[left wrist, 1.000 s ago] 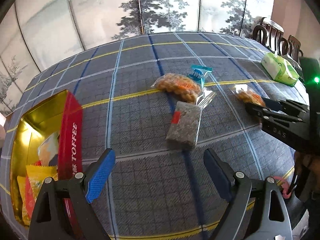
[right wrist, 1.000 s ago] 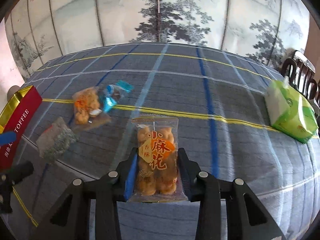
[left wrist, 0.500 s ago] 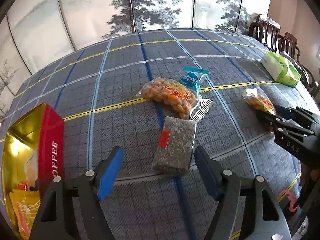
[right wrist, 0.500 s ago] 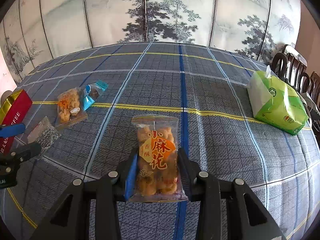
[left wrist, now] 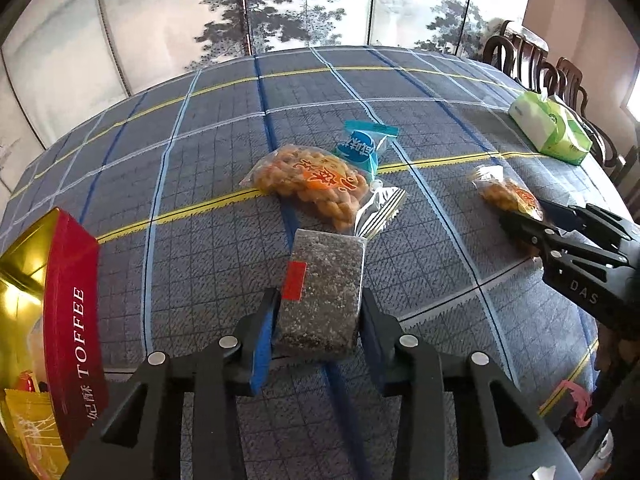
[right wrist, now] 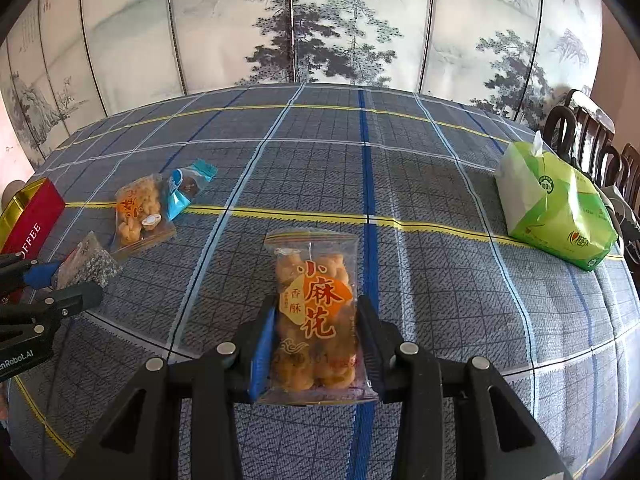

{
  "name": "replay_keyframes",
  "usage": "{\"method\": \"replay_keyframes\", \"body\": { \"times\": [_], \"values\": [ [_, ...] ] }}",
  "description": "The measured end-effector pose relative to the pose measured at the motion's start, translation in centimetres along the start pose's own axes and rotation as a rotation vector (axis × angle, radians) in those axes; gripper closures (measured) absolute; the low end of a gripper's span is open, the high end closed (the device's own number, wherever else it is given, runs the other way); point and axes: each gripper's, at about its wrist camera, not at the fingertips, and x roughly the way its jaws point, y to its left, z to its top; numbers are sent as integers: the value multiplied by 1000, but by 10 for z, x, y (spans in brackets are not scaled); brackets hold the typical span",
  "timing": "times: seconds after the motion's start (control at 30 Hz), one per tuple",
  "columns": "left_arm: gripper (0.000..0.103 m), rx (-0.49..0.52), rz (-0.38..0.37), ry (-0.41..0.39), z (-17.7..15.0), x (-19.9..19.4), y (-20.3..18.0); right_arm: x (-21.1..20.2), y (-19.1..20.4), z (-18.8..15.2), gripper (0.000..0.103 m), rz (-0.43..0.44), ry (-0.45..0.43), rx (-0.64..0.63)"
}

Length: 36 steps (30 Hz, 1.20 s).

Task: Organize snacks
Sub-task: 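Carry the grey packet into the tray and open the left gripper while the right holds the twist bag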

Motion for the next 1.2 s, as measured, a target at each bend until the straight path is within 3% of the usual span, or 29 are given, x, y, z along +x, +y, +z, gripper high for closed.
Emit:
{"method": "replay_keyframes", "body": {
  "times": [0.6, 1.2],
  "values": [
    [71, -37, 31, 9, -18, -28, 6, 0, 3, 0, 63, -4, 1, -4],
    [71, -102, 81, -69, -24, -102, 35, 1, 5, 0, 63, -5, 1, -4]
  ]
}}
